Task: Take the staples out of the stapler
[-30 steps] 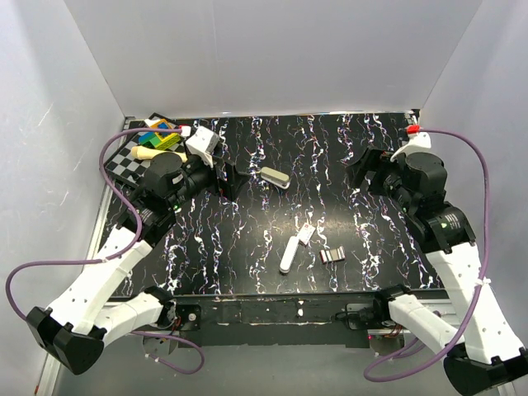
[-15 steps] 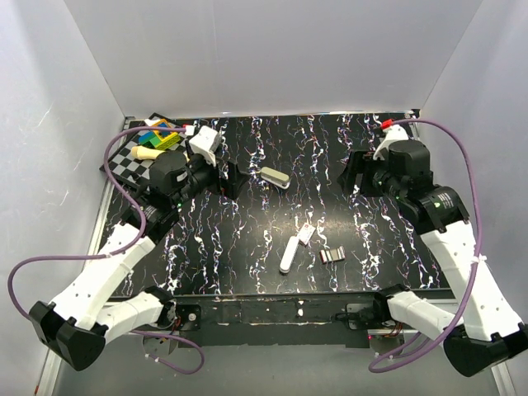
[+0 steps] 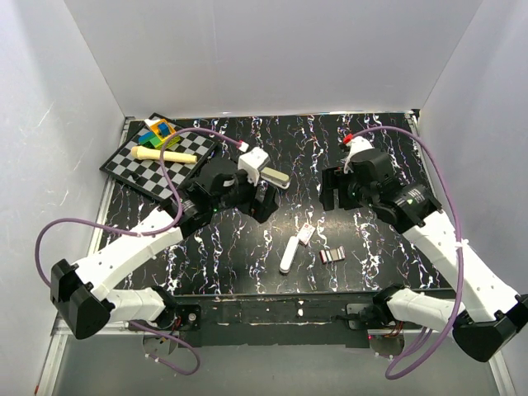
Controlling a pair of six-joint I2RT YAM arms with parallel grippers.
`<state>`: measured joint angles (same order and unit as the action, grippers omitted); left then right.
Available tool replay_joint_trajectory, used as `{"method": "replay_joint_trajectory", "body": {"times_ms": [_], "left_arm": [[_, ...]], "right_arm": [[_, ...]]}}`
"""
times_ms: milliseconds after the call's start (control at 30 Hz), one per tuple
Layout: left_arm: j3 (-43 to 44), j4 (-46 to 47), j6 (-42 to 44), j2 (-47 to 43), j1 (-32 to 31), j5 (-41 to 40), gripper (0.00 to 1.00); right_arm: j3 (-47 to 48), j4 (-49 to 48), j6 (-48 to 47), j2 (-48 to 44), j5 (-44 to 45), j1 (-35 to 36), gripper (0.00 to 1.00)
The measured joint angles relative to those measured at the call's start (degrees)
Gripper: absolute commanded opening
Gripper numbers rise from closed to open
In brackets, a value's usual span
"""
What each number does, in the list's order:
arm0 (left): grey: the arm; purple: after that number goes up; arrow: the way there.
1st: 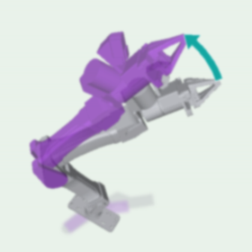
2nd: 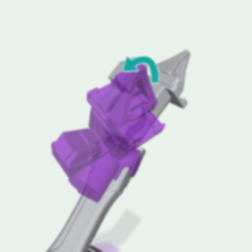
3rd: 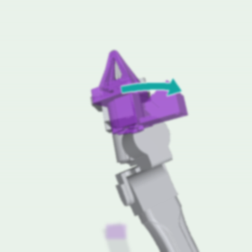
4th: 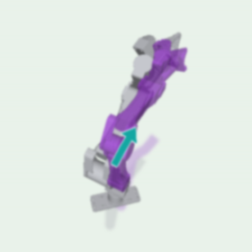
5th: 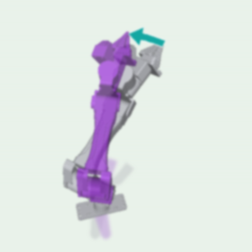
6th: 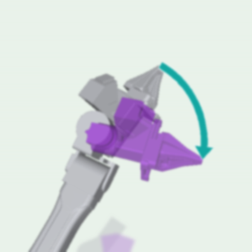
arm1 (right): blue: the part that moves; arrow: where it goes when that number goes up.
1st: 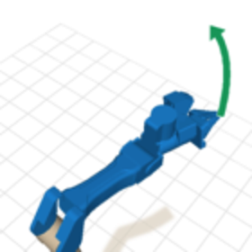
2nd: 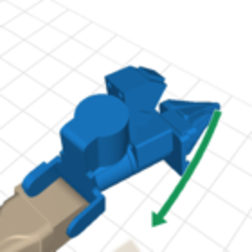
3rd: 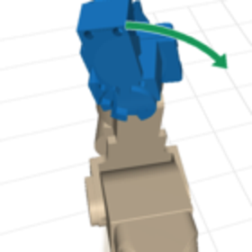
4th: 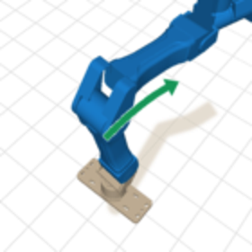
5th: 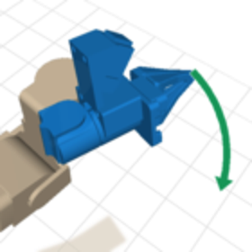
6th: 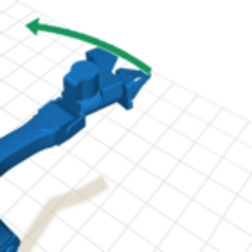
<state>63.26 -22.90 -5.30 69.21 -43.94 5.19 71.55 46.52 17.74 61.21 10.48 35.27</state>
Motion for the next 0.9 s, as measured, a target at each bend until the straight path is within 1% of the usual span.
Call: {"method": "replay_joint_trajectory", "body": {"times_ms": [67, 267, 567, 733, 900], "left_arm": [[0.0, -0.9, -0.9, 0.7, -1.8, -0.8, 0.98], [-0.4, -1.5, -4.7, 3.7, -9.0, -8.7, 0.98], [-0.4, -2.8, -13.2, 15.6, -16.5, -19.2, 0.98], [4.1, -6.6, -18.6, 23.4, -20.5, -25.1, 0.98], [8.3, -9.3, -23.5, 28.0, -22.8, -29.3, 0.98]], "right_arm": [[-1.8, 0.3, 0.3, -0.7, 1.7, 0.5, 0.86], [-7.5, 2.2, 2.4, -4.7, 5.5, 0.5, 0.86], [-12.9, 5.0, 6.4, -8.4, 10.4, 0.5, 0.87], [-13.3, 6.7, 7.2, -9.7, 13.2, 0.5, 0.87], [-13.3, 7.4, 7.6, -10.5, 13.8, 0.5, 0.87]]}}
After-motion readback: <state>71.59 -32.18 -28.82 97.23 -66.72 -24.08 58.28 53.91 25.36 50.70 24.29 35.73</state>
